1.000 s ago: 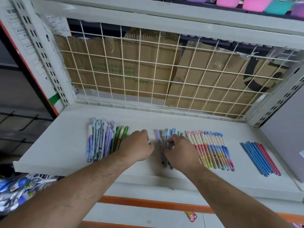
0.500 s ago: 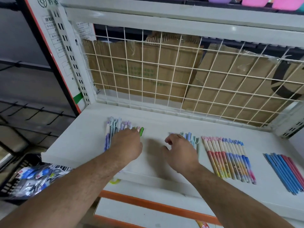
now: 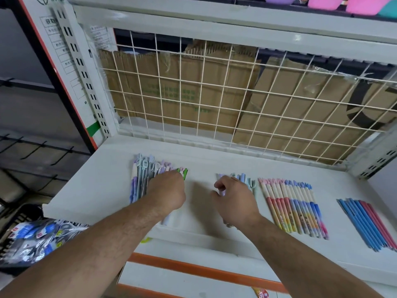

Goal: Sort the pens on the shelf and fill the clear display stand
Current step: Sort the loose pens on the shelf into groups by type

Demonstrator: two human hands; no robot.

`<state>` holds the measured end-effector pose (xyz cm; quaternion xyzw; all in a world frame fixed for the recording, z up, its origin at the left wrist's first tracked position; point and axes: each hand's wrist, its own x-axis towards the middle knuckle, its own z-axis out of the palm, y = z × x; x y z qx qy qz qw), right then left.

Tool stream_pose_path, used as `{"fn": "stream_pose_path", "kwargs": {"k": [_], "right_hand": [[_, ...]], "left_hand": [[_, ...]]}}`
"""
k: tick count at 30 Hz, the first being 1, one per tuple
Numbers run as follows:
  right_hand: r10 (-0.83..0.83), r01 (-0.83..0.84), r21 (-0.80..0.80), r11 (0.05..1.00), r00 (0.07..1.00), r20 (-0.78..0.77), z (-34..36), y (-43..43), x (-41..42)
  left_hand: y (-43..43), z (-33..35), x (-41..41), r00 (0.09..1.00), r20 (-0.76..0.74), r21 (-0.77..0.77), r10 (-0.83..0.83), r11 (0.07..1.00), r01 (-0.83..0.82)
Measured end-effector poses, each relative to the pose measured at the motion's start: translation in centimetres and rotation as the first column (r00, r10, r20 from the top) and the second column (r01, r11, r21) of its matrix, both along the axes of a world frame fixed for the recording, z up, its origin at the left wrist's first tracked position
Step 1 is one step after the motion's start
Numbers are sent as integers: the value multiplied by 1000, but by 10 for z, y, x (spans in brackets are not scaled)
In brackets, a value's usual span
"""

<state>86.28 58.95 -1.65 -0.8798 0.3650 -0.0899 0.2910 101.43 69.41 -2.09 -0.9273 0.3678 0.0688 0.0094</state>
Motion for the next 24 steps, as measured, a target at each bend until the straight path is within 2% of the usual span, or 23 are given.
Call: {"fn": "stream_pose_path", "kwargs": {"k": [3, 8, 11, 17, 21, 24], "right_hand": [[-5, 6, 16, 1000, 1000, -5, -2, -2, -3], [-21, 22, 55, 998, 1000, -19, -2, -4, -7], [-24, 24, 57, 998, 1000, -6, 0, -5, -10], [-42, 42, -23, 999, 999, -6, 1, -8, -17], [-54, 54, -41, 998, 998, 12, -3, -11, -21], [-49, 49, -28, 998, 999, 7, -5, -14, -24]], "left_hand": [[-3, -1, 0, 999, -50, -19, 10, 1000, -11], [-8, 4, -2, 993, -109, 29, 35, 999, -32], [-11, 4, -6, 994, -113, 83, 0, 997, 10], [-17, 0, -1, 984, -169, 131, -48, 989, 71], [-25, -15, 7, 982, -185, 176, -29, 983, 62], [-28, -16, 4, 989, -134, 148, -60, 986, 79]]}}
